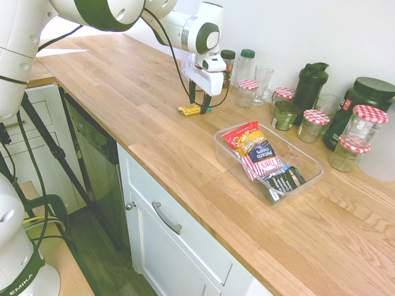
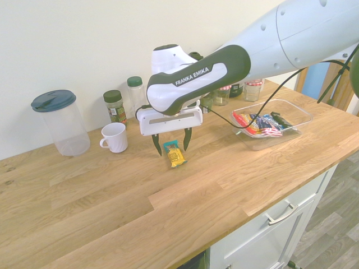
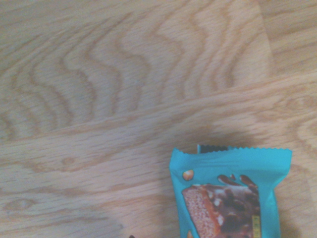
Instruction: Put the protein bar into the container
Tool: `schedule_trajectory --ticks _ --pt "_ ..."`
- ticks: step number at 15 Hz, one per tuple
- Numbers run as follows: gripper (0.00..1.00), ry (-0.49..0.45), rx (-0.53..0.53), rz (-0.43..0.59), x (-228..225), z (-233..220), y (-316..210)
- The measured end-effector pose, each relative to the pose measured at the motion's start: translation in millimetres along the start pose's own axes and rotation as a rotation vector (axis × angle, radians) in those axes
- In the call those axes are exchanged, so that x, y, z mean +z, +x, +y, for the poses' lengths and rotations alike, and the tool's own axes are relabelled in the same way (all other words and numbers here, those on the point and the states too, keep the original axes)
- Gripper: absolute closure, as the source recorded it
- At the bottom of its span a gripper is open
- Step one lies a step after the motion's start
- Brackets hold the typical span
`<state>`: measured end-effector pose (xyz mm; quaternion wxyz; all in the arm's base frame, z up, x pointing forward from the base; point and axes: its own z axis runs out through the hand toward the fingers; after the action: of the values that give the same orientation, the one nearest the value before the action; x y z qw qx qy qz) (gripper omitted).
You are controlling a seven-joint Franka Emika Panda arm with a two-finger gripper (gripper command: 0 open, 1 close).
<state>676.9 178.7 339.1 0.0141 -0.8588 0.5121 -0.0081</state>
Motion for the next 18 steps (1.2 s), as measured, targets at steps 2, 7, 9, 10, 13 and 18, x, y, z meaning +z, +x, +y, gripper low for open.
schedule_trajectory --ticks 2,7,9,10,13,18 --pt "1.00 0.002 -0.003 -0.002 1.3 -1.1 -0.8" --pt "1.00 0.002 -0.003 -0.003 2.0 -1.3 -1.1" --pt "1.00 0.001 -0.004 -0.003 2.3 -1.4 -1.5" --pt "1.00 0.002 -0.004 -0.003 2.3 -1.5 -1.2" --pt "1.00 0.003 -0.009 -0.002 2.2 -2.4 0.4" --pt "1.00 0.004 -0.028 0.001 1.0 -2.6 2.0"
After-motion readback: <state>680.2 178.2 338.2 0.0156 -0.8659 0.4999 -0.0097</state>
